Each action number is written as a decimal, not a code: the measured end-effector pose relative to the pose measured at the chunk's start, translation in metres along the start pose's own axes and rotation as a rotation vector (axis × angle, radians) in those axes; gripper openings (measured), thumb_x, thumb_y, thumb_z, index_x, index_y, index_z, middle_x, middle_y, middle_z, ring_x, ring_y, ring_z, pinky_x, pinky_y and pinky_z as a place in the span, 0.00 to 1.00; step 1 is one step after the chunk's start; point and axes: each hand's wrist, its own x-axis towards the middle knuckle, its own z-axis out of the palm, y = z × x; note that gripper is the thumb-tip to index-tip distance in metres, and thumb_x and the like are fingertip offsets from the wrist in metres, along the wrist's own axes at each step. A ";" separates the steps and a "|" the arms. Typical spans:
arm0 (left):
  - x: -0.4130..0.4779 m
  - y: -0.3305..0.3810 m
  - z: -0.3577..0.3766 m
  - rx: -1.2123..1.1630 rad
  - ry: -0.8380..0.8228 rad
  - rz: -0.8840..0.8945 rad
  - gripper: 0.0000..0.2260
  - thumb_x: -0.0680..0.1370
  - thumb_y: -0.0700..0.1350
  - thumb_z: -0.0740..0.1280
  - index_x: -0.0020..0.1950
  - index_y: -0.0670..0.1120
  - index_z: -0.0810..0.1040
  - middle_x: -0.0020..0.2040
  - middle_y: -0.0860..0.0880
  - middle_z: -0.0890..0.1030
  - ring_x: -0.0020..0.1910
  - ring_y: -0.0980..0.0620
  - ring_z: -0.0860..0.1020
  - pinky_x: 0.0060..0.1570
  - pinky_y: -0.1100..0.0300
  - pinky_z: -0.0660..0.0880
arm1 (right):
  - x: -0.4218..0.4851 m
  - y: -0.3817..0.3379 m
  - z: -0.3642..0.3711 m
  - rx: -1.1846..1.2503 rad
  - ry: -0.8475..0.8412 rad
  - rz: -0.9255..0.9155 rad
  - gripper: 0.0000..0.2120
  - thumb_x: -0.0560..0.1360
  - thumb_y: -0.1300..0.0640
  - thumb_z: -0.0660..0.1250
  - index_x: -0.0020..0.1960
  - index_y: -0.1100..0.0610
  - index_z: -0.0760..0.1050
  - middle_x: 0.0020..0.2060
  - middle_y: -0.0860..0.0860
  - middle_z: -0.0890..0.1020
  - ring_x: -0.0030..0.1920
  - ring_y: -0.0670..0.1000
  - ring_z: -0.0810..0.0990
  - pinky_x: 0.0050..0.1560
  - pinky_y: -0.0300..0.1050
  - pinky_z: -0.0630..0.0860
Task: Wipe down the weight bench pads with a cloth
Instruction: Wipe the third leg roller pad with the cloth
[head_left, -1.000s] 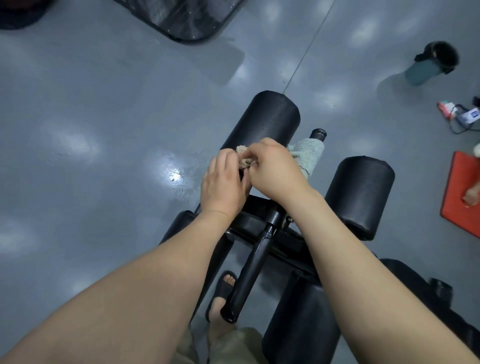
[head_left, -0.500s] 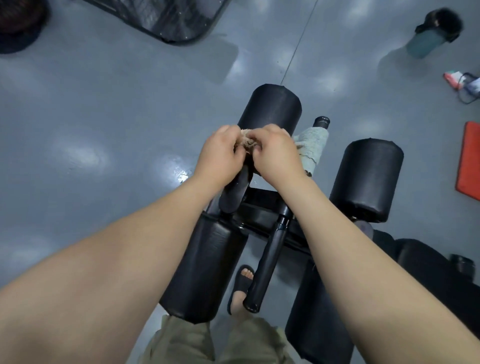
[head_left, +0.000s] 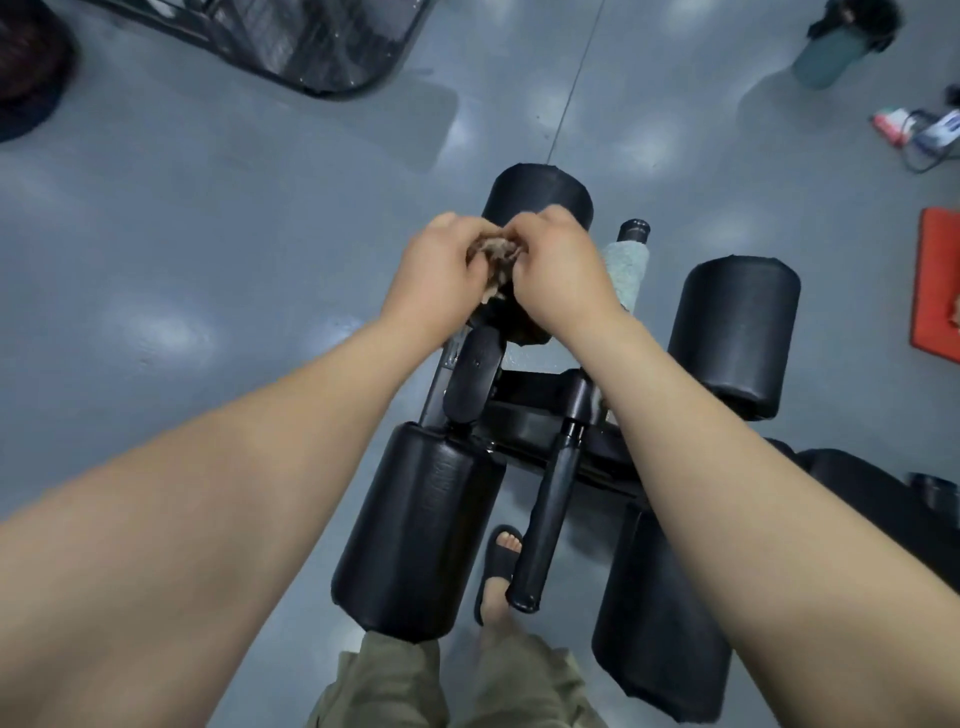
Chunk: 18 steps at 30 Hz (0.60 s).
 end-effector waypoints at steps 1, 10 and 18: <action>0.003 -0.002 0.003 0.023 -0.039 -0.003 0.18 0.76 0.36 0.63 0.61 0.50 0.84 0.52 0.46 0.79 0.52 0.50 0.77 0.50 0.65 0.67 | 0.001 0.004 0.004 -0.022 -0.028 0.015 0.16 0.74 0.65 0.58 0.55 0.58 0.80 0.50 0.57 0.76 0.52 0.61 0.76 0.48 0.48 0.74; -0.029 -0.009 0.011 -0.043 -0.118 -0.075 0.21 0.78 0.34 0.63 0.64 0.54 0.83 0.40 0.54 0.69 0.43 0.52 0.73 0.44 0.69 0.65 | -0.031 -0.005 0.024 -0.062 -0.101 0.057 0.15 0.75 0.66 0.61 0.58 0.58 0.79 0.52 0.56 0.74 0.53 0.59 0.72 0.49 0.45 0.70; -0.053 -0.019 0.013 0.001 -0.105 -0.273 0.12 0.79 0.39 0.64 0.57 0.50 0.84 0.47 0.50 0.78 0.47 0.49 0.78 0.43 0.66 0.65 | -0.043 -0.011 0.030 0.117 -0.181 0.017 0.15 0.77 0.59 0.65 0.61 0.51 0.81 0.56 0.50 0.71 0.57 0.52 0.65 0.59 0.42 0.71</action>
